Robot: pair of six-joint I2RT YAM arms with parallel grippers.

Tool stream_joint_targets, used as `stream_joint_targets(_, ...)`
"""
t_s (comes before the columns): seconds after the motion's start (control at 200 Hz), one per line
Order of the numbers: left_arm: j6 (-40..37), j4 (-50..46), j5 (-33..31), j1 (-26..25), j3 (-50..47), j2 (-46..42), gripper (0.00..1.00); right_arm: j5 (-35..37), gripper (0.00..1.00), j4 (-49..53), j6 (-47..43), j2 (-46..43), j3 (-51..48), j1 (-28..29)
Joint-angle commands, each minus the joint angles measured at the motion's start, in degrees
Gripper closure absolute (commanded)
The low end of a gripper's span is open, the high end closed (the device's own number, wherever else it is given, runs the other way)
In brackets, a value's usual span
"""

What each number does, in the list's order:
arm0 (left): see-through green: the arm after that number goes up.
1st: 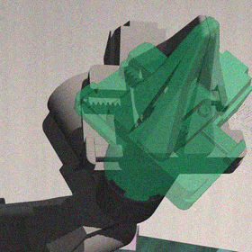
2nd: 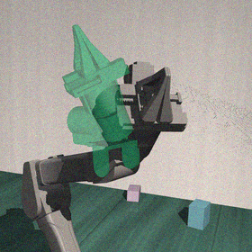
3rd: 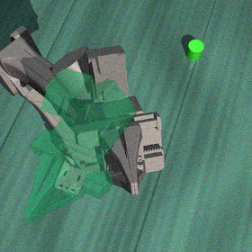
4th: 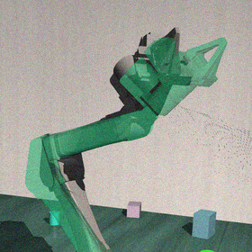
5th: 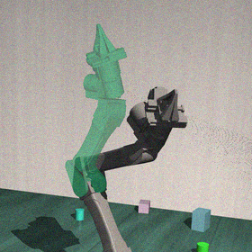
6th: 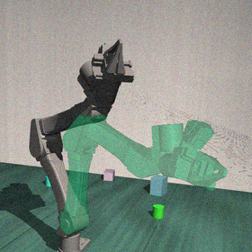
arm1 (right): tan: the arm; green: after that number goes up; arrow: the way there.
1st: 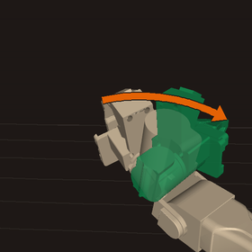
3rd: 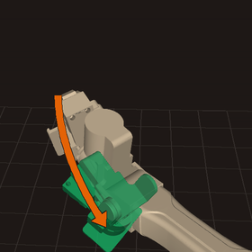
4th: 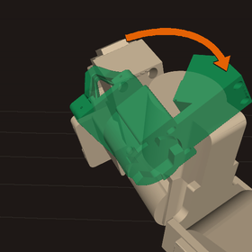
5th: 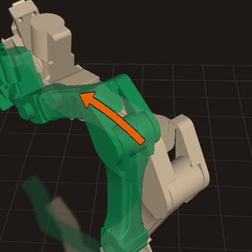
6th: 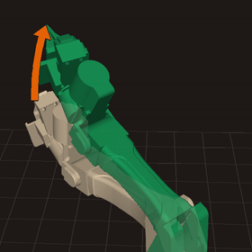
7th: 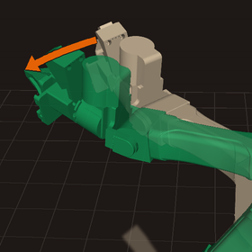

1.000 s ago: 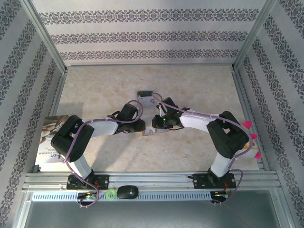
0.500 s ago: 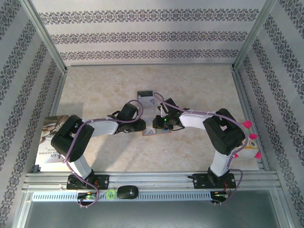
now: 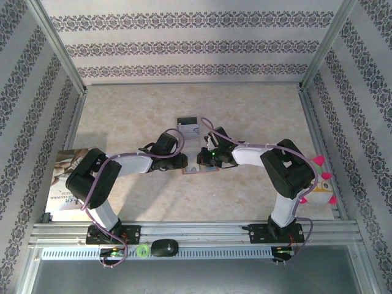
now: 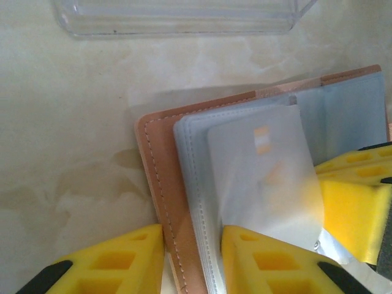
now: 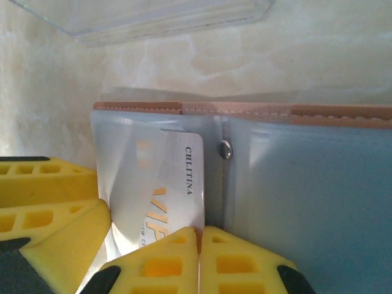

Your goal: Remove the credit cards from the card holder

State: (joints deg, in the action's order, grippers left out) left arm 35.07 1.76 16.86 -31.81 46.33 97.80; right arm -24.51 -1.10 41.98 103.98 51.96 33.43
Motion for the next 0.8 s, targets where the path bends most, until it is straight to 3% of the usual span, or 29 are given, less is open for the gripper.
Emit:
stream_joint_targets(0.0, -0.80, -4.49, -0.47, -0.55, -1.14, 2.25, 0.64, -0.96, 1.00, -2.60, 0.75, -0.39, -2.12, 0.75)
stream_joint_targets(0.455, -0.63, -4.36, -0.70, -0.08, -1.64, 1.58, 0.58, 12.87, 1.00, 6.61, -0.38, -10.98, -6.26, 0.81)
stream_joint_targets(0.794, -0.18, -3.38, 0.06, -0.01, -1.55, 1.47, 0.53, 21.56, 1.00, 17.81, -5.60, -13.99, -0.62, 4.03)
